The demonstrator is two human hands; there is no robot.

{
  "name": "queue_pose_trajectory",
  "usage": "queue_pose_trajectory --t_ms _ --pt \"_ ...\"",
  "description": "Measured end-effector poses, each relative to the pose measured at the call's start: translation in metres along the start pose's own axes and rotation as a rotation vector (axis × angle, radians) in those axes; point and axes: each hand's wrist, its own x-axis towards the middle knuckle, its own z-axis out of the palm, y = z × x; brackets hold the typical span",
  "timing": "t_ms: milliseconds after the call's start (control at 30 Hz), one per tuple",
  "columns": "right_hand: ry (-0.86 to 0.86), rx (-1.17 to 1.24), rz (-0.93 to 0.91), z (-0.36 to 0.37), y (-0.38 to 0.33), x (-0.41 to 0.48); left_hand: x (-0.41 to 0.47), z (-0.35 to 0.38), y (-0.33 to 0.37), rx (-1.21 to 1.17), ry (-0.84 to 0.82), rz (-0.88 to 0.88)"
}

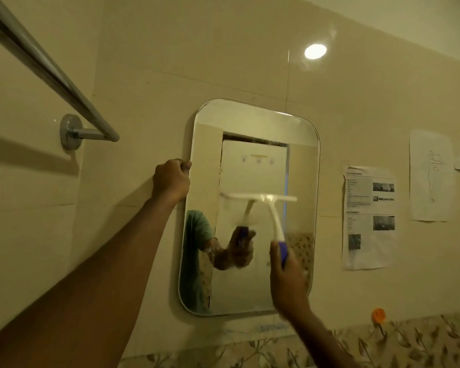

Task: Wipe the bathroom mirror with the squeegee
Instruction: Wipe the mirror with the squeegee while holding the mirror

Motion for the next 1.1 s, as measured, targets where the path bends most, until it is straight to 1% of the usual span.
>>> queue_pose_trajectory --t_ms 100,167,267,367,433,467,567,667,733,767,833,1000,1100 --pt "-0.055 0.0 0.211 -0.001 0.027 -0.056 -0.011 0.001 -0.008 0.021 -0.027 -0.005" --pt "-0.094 -0.041 0.256 -0.007 0.026 -0.068 -0.021 0.004 -0.016 0.028 -0.043 -0.005" --pt "-0.107 0.004 0.132 -0.015 0.002 -0.043 -0.038 0.008 -0.028 0.028 -0.047 0.003" --pt "-0.02 0.024 -0.008 -0.019 -0.02 0.01 -0.053 0.013 -0.041 0.038 -0.055 0.011" --pt "0.005 0.009 -0.034 -0.018 -0.019 0.025 -0.062 0.015 -0.05 0.033 -0.054 0.004" --pt "0.007 -0.008 -0.02 -0.015 -0.013 0.021 -0.066 0.017 -0.054 0.03 -0.051 0.0" --pt "-0.024 -0.022 0.085 -0.005 0.024 -0.032 -0.074 0.02 -0.06 0.024 -0.036 -0.003" --pt "-0.049 -0.043 0.257 0.0 0.057 -0.097 -0.077 0.022 -0.061 -0.001 -0.038 0.009" --pt "-0.064 -0.064 0.341 -0.001 0.07 -0.12 -0.077 0.022 -0.062 -0.024 -0.04 0.026" --pt "-0.072 -0.073 0.354 -0.003 0.071 -0.124 -0.077 0.022 -0.062 -0.033 -0.038 0.035" --pt "-0.079 -0.06 0.335 -0.008 0.06 -0.12 -0.08 0.024 -0.065 -0.043 -0.034 0.058" --pt "-0.01 -0.036 0.121 -0.015 0.018 -0.054 -0.093 0.028 -0.078 -0.022 -0.03 0.072" --pt "-0.006 -0.039 0.099 -0.012 0.02 -0.039 -0.094 0.029 -0.079 -0.033 -0.029 0.062"
